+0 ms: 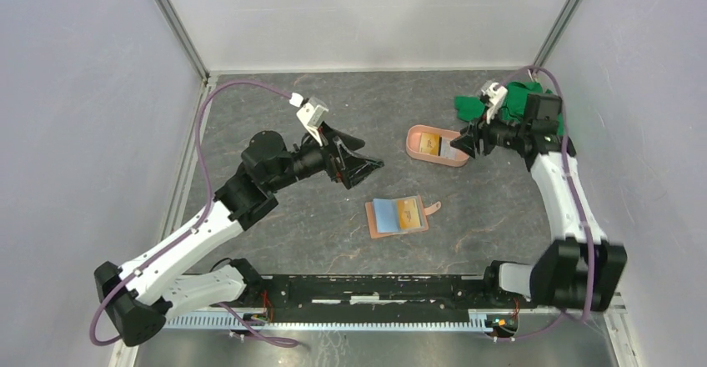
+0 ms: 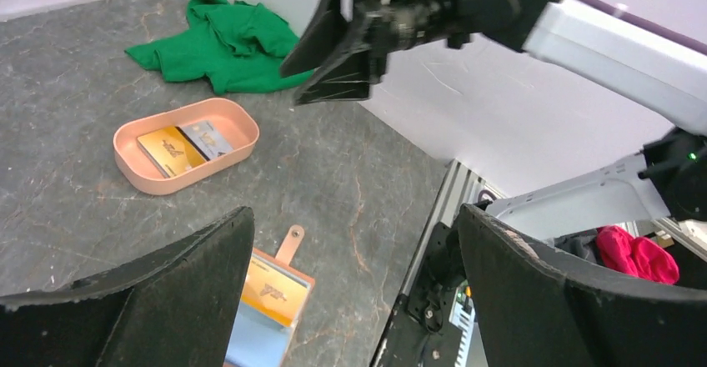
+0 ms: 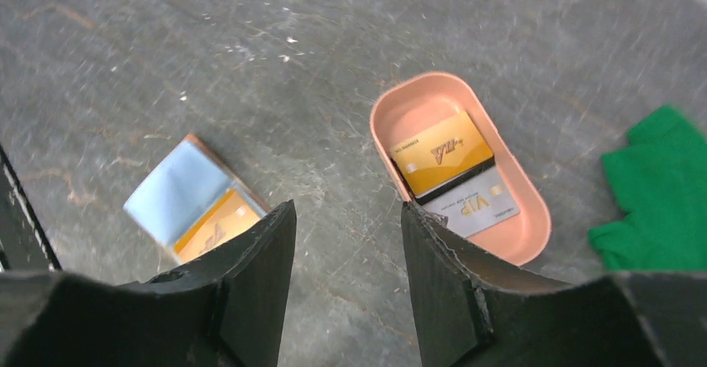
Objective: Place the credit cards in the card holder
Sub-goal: Pick up the credit card from the storage box.
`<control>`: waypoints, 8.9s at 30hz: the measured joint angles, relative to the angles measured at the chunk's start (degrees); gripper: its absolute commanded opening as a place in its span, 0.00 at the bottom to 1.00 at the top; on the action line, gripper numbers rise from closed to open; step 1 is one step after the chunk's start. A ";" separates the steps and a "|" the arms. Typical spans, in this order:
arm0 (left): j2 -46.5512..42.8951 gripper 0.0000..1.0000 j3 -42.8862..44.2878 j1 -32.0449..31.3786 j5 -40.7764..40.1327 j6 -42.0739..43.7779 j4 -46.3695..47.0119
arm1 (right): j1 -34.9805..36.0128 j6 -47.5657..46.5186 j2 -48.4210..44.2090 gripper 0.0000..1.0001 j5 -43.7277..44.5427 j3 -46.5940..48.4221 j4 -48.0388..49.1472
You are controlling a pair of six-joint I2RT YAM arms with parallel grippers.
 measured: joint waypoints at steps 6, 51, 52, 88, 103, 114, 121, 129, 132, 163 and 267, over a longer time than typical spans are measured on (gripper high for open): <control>7.48 0.96 -4.13 0.00 -1.01 -5.18 10.58 | 0.90 12.11 15.39 0.58 7.52 -0.22 10.03; 9.03 0.96 -19.08 1.11 -9.40 -9.53 19.21 | 21.70 42.34 43.34 0.78 57.29 15.08 15.08; 9.03 0.96 -19.12 1.11 -9.40 -9.53 19.23 | 21.70 42.38 43.50 0.78 57.31 15.19 15.06; 9.44 0.96 -19.78 1.14 -9.35 -9.53 20.09 | 22.73 39.08 42.14 0.57 57.07 13.25 17.55; 10.08 0.96 -19.78 1.25 -9.33 -9.55 20.35 | 21.90 39.23 40.74 0.85 58.82 9.22 18.12; 10.38 0.96 -19.78 1.38 -9.31 -9.55 21.31 | 21.03 40.76 40.76 0.86 59.76 8.85 17.77; 10.40 0.96 -19.78 1.38 -9.31 -9.55 21.33 | 20.83 40.30 39.58 0.86 59.67 8.85 18.01; 10.84 0.96 -19.78 1.38 -9.27 -9.55 21.38 | 20.76 39.67 36.15 0.86 59.95 8.85 19.21; 10.84 0.96 -19.78 1.38 -9.27 -9.55 21.35 | 20.48 39.74 36.48 0.86 59.91 8.85 19.17; 10.80 0.96 -20.20 1.38 -9.29 -9.55 21.35 | 18.56 38.73 40.79 0.53 57.68 7.93 21.18; 52.52 0.71 2.84 6.97 4.66 -23.85 44.48 | 2.99 45.53 41.99 0.00 5.29 10.73 34.75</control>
